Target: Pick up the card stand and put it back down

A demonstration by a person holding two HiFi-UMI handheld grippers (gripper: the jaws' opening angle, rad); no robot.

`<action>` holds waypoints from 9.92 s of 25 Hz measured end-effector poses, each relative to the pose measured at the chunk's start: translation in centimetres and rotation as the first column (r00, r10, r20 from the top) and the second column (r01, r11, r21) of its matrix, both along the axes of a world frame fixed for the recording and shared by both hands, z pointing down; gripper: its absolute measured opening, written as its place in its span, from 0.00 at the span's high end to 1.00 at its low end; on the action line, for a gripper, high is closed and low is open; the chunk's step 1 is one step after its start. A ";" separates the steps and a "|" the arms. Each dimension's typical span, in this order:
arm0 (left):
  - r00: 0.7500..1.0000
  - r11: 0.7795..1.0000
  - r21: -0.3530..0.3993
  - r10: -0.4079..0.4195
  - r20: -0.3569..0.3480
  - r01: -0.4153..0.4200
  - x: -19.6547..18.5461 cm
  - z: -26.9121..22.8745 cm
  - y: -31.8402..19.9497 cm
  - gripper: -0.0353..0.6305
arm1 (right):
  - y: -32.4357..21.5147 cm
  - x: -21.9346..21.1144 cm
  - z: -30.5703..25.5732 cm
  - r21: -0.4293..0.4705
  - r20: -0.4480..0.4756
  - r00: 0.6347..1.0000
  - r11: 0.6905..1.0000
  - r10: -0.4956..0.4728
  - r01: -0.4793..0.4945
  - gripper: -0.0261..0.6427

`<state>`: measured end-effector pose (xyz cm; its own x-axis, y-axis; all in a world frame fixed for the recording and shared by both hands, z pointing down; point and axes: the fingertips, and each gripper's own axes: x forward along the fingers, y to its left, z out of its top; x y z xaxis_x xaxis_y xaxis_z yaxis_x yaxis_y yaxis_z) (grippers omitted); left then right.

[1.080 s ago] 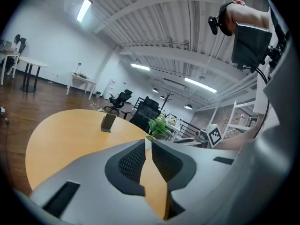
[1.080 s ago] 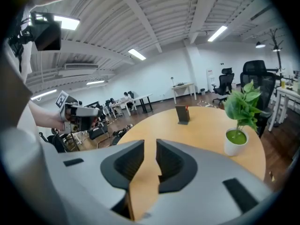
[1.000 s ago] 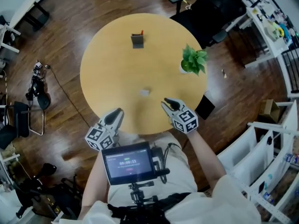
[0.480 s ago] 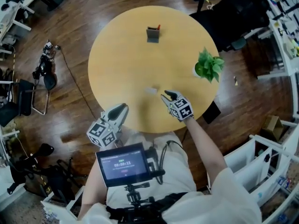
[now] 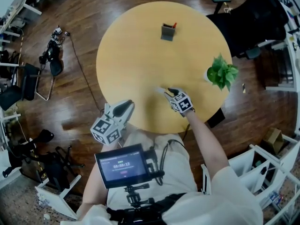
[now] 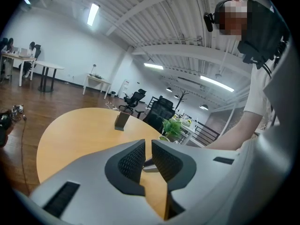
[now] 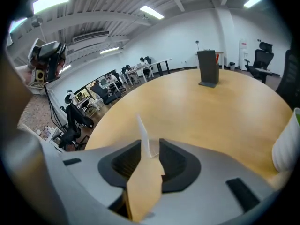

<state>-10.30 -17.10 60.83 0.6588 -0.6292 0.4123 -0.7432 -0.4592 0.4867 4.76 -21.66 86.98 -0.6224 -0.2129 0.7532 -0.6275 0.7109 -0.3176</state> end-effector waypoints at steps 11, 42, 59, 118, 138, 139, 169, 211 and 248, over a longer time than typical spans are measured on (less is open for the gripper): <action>0.998 0.998 -0.007 -0.060 0.017 0.060 -1.8 0.0 -0.1 0.88 | -0.2 -1.9 3.8 -0.059 -0.032 0.998 0.996 -0.062 0.060 0.77; 0.998 0.997 0.036 -0.062 -0.024 0.063 -5.2 -1.7 0.9 0.88 | 0.5 -3.6 -5.1 0.071 0.065 0.997 0.996 0.047 -0.052 0.92; 0.997 0.995 0.096 -0.014 -0.075 0.022 -5.8 -5.2 1.9 0.88 | 2.1 -2.9 -16.6 0.158 0.146 0.977 0.971 0.158 -0.181 0.92; 0.976 0.979 0.188 0.120 -0.180 -0.086 -2.6 -14.9 -1.6 0.95 | 3.7 2.4 -44.8 0.429 0.350 0.936 0.881 0.040 -0.198 0.92; 0.988 0.983 0.163 0.100 -0.120 -0.080 -3.0 -12.7 -0.3 0.95 | 3.9 2.0 -40.2 0.385 0.285 0.958 0.911 0.032 -0.145 0.92; 0.988 0.984 0.160 0.099 -0.117 -0.079 -3.0 -12.6 -0.2 0.95 | 3.9 2.0 -39.9 0.382 0.281 0.959 0.913 0.032 -0.142 0.92; 0.995 0.994 0.096 0.058 -0.075 -0.050 -2.6 -8.8 1.6 0.95 | 4.2 1.9 -28.3 0.261 0.166 0.986 0.964 0.010 -0.054 0.92; 1.000 1.000 -0.004 0.006 0.021 -0.006 -2.8 -4.2 0.4 0.95 | 2.0 0.5 -9.9 0.095 0.075 0.995 0.994 -0.069 0.062 0.92; 0.999 0.999 -0.038 -0.032 0.036 0.034 -3.7 -4.1 1.1 0.95 | 4.6 -1.4 0.8 -0.003 -0.017 0.960 0.960 -0.280 0.280 0.92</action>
